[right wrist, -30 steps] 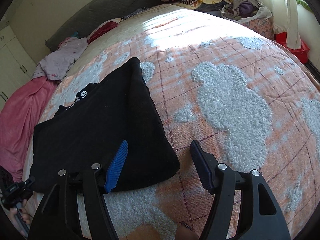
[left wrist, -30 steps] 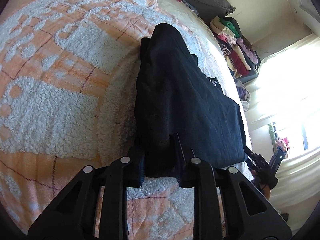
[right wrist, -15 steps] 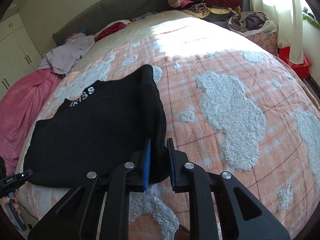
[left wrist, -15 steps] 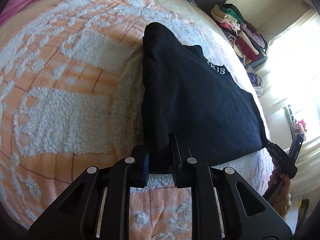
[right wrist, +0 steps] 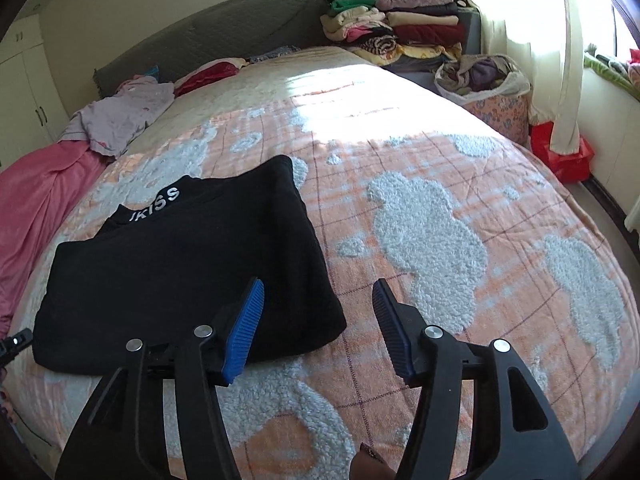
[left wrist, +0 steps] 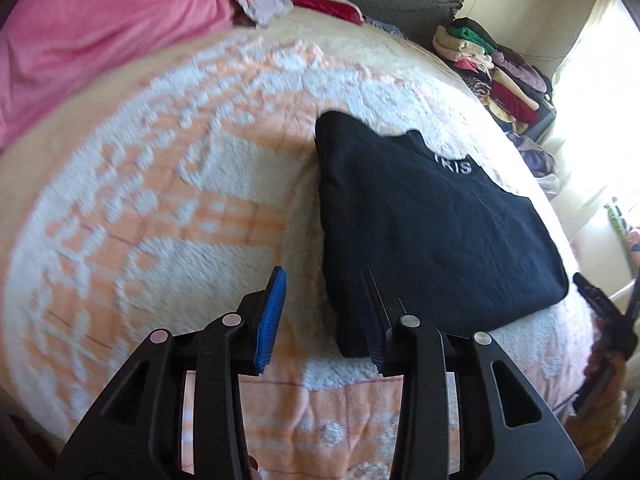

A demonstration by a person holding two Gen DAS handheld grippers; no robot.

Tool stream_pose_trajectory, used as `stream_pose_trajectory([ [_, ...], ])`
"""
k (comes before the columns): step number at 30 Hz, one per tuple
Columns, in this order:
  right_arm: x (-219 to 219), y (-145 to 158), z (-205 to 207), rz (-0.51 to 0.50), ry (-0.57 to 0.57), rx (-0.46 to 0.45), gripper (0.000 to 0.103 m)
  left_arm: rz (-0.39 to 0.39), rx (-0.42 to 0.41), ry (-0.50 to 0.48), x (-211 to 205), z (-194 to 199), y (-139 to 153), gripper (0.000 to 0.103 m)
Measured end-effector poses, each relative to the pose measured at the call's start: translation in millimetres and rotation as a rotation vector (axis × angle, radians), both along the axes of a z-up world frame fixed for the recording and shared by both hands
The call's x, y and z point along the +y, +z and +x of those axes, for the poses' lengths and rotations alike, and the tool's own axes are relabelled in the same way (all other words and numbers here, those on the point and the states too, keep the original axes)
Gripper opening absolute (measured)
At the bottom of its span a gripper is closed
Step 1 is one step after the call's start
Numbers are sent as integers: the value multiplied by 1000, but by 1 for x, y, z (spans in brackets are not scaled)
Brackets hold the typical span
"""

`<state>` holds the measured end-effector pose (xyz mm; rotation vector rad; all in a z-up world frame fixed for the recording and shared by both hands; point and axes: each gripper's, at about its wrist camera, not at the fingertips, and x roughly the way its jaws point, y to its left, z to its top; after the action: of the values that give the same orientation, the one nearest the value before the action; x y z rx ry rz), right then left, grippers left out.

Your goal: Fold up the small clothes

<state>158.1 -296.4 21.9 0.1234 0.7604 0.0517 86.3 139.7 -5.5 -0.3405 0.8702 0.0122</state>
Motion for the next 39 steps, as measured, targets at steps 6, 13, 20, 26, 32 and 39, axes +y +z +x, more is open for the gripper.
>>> stream_pose_trajectory([
  [6,44,11,-5,-58,141,-30,62,81,-49,-42,-23,10,24,30],
  [13,85,4,0,-97,247,-7,64,132,-8,-130,-61,39,15,40],
  [20,94,-9,8,-134,255,34,69,194,73,-172,-75,57,-13,46],
  [26,73,-36,23,-134,149,155,69,176,114,-157,-68,61,-30,57],
  [32,67,-37,16,-76,133,134,69,149,109,-161,-65,59,-32,58],
  [39,71,-21,1,-81,154,91,77,141,106,-163,-65,55,-29,58],
])
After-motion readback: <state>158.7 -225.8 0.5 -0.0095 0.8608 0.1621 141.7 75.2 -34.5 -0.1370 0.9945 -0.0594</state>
